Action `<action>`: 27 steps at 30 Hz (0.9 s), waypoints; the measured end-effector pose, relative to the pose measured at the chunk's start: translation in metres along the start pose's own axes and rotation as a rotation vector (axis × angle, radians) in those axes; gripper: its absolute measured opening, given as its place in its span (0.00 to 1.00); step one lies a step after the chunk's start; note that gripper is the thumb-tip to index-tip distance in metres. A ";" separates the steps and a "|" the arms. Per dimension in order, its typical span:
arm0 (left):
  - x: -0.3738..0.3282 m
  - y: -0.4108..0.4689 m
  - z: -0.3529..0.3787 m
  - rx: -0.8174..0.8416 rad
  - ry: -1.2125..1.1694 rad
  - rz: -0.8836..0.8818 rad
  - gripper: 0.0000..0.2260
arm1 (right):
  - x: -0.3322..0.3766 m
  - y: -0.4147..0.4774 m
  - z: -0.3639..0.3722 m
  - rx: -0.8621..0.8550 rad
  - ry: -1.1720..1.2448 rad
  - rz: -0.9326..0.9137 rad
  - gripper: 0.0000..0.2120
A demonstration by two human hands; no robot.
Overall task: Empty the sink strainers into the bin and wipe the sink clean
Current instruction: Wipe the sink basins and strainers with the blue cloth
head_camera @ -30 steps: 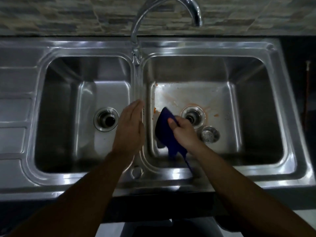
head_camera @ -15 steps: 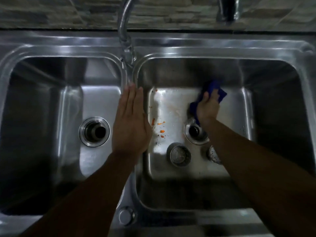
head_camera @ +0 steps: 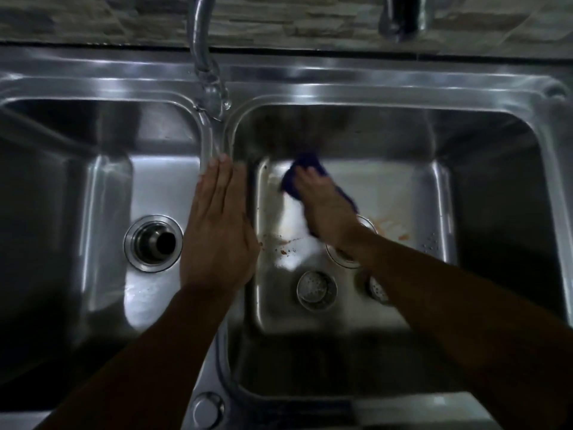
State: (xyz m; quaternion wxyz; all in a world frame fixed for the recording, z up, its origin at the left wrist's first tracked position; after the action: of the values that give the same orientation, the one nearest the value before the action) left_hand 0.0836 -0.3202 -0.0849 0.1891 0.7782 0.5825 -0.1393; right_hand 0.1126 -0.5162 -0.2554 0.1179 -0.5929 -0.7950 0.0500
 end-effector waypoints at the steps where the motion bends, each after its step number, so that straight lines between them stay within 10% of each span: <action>1: 0.000 0.000 0.000 0.004 0.000 0.004 0.23 | -0.034 -0.017 -0.001 -0.037 -0.005 0.107 0.36; 6: -0.001 0.000 0.000 0.011 0.006 -0.007 0.25 | -0.166 -0.092 -0.004 0.122 -0.101 0.616 0.28; 11: -0.001 -0.001 0.001 0.014 0.027 -0.004 0.25 | -0.101 -0.038 -0.018 0.023 0.084 1.020 0.32; 17: -0.001 -0.001 0.000 0.010 -0.006 -0.030 0.23 | 0.041 0.027 -0.003 -0.028 0.211 0.503 0.40; 27: 0.000 -0.001 0.002 0.058 0.038 -0.047 0.26 | 0.053 -0.007 0.015 0.317 -0.157 -0.410 0.36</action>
State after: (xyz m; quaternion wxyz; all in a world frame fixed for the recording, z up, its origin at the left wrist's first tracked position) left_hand 0.0829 -0.3214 -0.0868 0.1522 0.7718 0.5999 -0.1459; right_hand 0.0877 -0.4668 -0.2614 0.1548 -0.3880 -0.8874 0.1947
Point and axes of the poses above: each hand's wrist, its own y-axis towards the middle knuckle, its own z-axis out of the palm, x = y × z, the point moved 4 cm from there along y, towards the middle knuckle, and after that the axes turned 3 degrees about -y, right-handed, at the moved point
